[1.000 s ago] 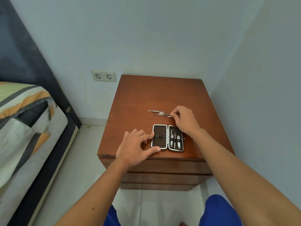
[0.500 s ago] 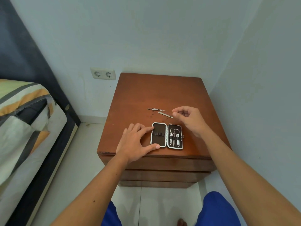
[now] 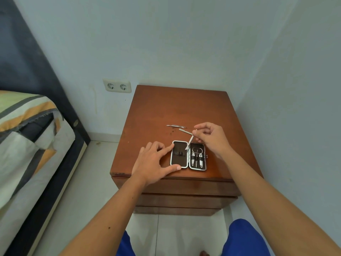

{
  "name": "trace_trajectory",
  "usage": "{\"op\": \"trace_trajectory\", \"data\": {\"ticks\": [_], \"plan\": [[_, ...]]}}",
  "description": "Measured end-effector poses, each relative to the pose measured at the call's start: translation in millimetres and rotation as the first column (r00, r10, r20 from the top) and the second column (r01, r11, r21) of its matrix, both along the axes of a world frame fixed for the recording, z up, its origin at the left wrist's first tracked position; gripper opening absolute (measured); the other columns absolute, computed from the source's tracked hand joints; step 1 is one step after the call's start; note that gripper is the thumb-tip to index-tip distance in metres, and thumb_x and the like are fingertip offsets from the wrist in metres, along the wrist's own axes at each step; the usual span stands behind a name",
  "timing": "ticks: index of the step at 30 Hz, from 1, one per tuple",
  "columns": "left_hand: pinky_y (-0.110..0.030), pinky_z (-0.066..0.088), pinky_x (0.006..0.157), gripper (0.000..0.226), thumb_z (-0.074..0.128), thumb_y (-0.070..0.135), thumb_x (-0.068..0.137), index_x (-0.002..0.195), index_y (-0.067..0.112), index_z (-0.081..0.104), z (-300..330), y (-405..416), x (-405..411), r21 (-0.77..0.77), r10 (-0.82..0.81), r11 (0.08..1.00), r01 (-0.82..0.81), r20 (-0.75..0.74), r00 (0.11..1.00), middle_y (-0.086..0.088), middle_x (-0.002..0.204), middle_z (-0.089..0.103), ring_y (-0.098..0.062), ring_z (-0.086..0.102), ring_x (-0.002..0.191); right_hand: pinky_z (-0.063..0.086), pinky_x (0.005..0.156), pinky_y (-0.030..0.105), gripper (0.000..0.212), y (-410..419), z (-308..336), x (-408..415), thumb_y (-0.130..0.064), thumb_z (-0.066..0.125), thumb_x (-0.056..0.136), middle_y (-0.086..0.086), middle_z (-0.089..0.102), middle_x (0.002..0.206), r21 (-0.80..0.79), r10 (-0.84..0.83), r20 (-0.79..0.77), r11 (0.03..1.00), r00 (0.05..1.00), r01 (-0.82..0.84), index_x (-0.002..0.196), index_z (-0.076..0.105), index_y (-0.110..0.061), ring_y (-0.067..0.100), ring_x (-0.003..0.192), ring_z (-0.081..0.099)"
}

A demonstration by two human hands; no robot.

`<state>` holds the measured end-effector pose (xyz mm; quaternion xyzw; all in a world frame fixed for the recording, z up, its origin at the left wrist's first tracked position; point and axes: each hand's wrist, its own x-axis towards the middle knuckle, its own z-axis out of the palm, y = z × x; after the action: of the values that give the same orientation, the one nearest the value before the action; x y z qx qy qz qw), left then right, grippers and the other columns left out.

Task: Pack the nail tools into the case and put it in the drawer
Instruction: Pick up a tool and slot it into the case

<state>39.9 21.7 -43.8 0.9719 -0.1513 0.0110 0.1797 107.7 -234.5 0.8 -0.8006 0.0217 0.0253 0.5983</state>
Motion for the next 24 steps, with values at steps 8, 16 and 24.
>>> {"op": "trace_trajectory", "data": {"ticks": [8, 16, 24], "plan": [[-0.031, 0.035, 0.102, 0.094, 0.038, 0.097, 0.079, 0.159, 0.048, 0.038, 0, 0, 1, -0.029, 0.008, 1.000, -0.008, -0.001, 1.000, 0.018, 0.132, 0.045, -0.008, 0.039, 0.120, 0.056, 0.067, 0.022, 0.016, 16, -6, 16, -0.017, 0.086, 0.087, 0.000, 0.079, 0.082, -0.206, 0.030, 0.021, 0.978, 0.999, -0.025, 0.098, 0.073, -0.015, 0.006, 0.067, 0.071], [-0.033, 0.037, 0.100, 0.093, 0.039, 0.097, 0.079, 0.157, 0.048, 0.041, -3, 1, 1, -0.048, 0.014, 0.999, -0.013, 0.021, 1.000, 0.019, 0.127, 0.045, -0.007, 0.040, 0.115, 0.059, 0.081, 0.025, 0.012, 14, -7, 21, -0.018, 0.086, 0.086, -0.001, 0.080, 0.089, -0.285, 0.122, 0.012, 0.952, 0.992, -0.114, 0.096, 0.078, -0.017, 0.007, 0.078, 0.072], [-0.031, 0.034, 0.096, 0.093, 0.038, 0.098, 0.078, 0.156, 0.048, 0.042, -2, 1, 0, -0.045, 0.014, 0.999, -0.013, 0.022, 1.000, 0.018, 0.125, 0.045, -0.007, 0.039, 0.114, 0.058, 0.084, 0.026, 0.015, 19, -6, 19, -0.024, 0.087, 0.085, -0.007, 0.078, 0.093, -0.391, 0.218, -0.003, 0.898, 0.976, -0.201, 0.097, 0.078, -0.021, 0.009, 0.084, 0.070]]}}
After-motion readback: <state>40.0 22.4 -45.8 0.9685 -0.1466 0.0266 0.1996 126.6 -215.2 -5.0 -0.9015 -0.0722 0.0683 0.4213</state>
